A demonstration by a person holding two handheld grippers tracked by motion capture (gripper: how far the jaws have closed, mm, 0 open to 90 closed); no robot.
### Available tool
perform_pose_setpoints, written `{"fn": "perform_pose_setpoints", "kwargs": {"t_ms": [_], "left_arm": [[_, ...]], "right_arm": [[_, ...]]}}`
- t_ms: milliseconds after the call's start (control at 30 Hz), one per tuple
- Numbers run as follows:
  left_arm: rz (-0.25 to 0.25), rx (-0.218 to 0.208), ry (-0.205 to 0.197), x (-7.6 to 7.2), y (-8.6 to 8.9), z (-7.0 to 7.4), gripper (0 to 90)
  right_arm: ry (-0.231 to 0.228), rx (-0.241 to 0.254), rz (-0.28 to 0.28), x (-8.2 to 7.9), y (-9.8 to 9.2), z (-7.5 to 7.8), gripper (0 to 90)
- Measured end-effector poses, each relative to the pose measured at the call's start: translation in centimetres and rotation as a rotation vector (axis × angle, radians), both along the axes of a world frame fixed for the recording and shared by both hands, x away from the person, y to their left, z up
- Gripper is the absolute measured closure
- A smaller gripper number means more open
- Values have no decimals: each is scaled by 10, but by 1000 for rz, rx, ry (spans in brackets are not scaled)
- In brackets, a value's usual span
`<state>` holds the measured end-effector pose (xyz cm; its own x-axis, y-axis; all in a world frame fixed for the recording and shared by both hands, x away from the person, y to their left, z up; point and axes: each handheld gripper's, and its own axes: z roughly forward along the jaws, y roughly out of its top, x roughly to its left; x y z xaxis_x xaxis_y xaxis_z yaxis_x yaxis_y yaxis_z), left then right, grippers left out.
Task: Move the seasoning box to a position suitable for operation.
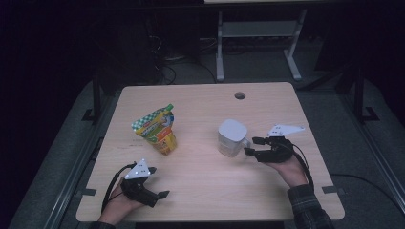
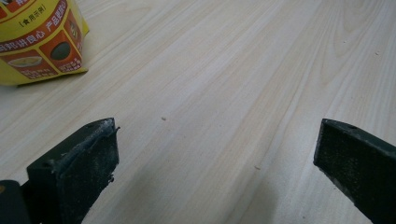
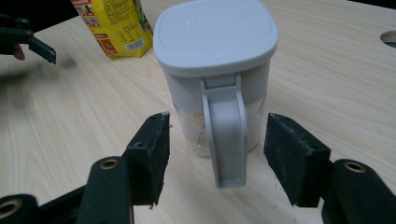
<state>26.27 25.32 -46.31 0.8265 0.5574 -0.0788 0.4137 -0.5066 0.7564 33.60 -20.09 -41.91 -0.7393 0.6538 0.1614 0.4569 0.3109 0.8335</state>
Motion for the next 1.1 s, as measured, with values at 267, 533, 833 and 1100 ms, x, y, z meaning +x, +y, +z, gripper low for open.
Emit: {"fn": "perform_pose_setpoints", "kwargs": {"t_ms": [267,533,833,1100], "left_arm": [[-4,2,0,1,0,0,0],[-18,6,1,3,-3,0,0],[-19,9,2,3,-3,0,0],[-20,5,1,4,-3,0,0]], "right_arm": [[1,3,19,10,9,1,471],[-10,-15,14,11,13,-2,580],[-24,-27,5,13,15,-6,649],[-36,-33,14,12,17,-6,680]]}}
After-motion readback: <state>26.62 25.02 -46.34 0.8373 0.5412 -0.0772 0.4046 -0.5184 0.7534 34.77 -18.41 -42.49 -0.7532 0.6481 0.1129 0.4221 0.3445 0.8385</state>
